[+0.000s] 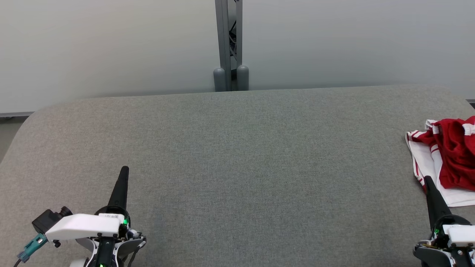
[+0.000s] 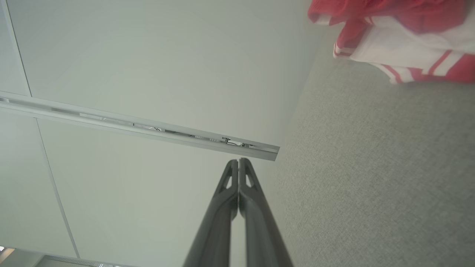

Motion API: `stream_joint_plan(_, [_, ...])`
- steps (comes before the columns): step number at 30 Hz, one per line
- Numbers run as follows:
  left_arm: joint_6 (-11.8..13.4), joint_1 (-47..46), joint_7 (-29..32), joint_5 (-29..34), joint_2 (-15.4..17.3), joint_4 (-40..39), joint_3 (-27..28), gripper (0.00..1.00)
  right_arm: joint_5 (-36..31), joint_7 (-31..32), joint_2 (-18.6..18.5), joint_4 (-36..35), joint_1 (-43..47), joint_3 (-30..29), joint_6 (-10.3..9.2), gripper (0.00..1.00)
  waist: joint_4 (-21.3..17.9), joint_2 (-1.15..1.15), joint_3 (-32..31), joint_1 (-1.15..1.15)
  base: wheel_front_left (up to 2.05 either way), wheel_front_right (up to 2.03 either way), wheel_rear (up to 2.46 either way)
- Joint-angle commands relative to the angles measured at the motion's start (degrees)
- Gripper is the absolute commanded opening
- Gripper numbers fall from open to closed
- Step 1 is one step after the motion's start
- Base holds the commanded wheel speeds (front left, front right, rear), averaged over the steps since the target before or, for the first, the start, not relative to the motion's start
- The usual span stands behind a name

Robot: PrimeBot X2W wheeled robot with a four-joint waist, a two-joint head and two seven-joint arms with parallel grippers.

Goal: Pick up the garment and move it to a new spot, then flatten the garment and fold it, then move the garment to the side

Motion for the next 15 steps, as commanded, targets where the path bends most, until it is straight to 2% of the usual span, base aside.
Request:
stream_joint_plan(1, [-0.37,-1.33,0.24,-1.36,0.27,-0.05,0.42,0.00,1.27,0.57,-0.52,-0.57,-0.46,-0.32,0.00,0.00,0.00,0.00,0.01,0.00,0.00,0.00,0.00])
stream_joint_plan(15, [-1.30,-2.14,1.64,-6.67,0.21,0.49,1.23,0.00,7.03,2.06,-0.57,-0.72,-0.40,-1.33,0.00,0.00,0.02,0.00,0.08,0.00,0.00,0.00,0.00])
